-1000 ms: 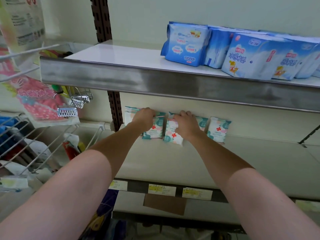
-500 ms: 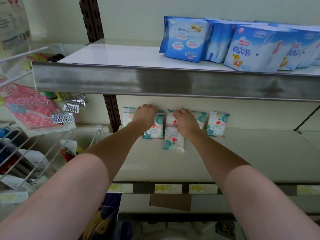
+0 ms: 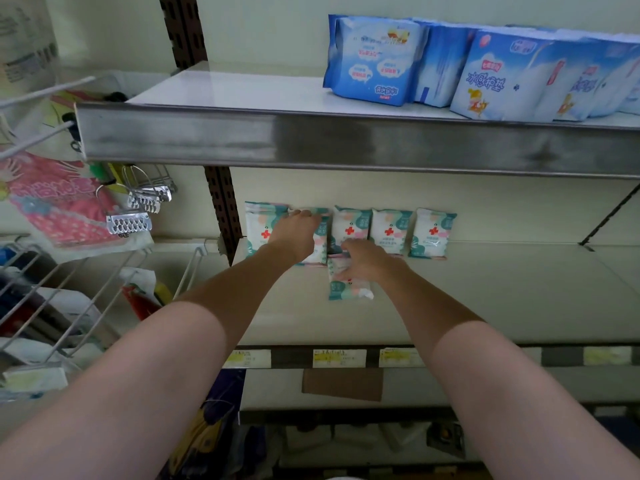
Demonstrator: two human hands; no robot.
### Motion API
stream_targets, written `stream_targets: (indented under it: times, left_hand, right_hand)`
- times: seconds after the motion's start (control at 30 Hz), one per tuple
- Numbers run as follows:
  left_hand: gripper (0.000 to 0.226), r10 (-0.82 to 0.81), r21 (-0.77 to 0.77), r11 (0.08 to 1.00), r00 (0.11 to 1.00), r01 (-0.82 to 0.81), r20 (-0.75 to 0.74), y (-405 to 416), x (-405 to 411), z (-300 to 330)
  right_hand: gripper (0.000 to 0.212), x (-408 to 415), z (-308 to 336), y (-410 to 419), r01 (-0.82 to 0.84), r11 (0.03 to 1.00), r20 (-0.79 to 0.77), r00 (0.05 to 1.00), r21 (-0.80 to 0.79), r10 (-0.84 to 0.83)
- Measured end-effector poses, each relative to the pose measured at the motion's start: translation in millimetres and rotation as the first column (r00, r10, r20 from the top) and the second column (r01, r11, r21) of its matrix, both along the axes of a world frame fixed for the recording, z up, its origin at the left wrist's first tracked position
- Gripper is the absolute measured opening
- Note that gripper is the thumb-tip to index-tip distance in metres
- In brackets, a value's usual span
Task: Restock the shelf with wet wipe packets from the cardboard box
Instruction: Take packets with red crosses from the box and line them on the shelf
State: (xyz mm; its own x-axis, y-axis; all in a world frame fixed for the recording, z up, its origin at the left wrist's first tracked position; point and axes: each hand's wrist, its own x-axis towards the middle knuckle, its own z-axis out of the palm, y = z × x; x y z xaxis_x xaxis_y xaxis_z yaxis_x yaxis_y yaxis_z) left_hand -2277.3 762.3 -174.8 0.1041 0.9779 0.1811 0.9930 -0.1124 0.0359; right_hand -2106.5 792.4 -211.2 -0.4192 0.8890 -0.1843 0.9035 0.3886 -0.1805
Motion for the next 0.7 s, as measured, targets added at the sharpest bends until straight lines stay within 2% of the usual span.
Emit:
stream_targets:
  times: [0.23,0.43,0.5,0.57,0.7]
  left_hand:
    - [0.033,-0.002,-0.074,0.997,1.000,0.004,0.022,-8,6,-7]
    - [0.032,0.024,-0.103,0.995,0.999,-0.020,0.039,-8,7,-4]
    - [0.030,0.033,-0.108,0.994,0.999,-0.029,0.038,-8,6,-2]
    - [0.029,0.042,-0.106,0.994,0.998,-0.038,0.037,-8,5,0]
    - [0.030,0.045,-0.093,0.995,0.999,-0.043,0.022,-8,5,4]
  right_hand:
    - [0.074,2,-1,4,-0.016,0.998,0.157,0.987,-0.053,0.024]
    - [0.076,8,2,3,-0.002,0.993,0.069,0.998,-0.117,0.010]
    - [0.076,7,10,3,-0.007,0.999,0.018,1.000,-0.049,0.008]
    - [0.080,6,17,6,-0.015,0.996,-0.010,1.000,0.093,0.016]
    - [0.076,5,31,18,-0.087,0.948,0.074,0.995,0.305,0.068]
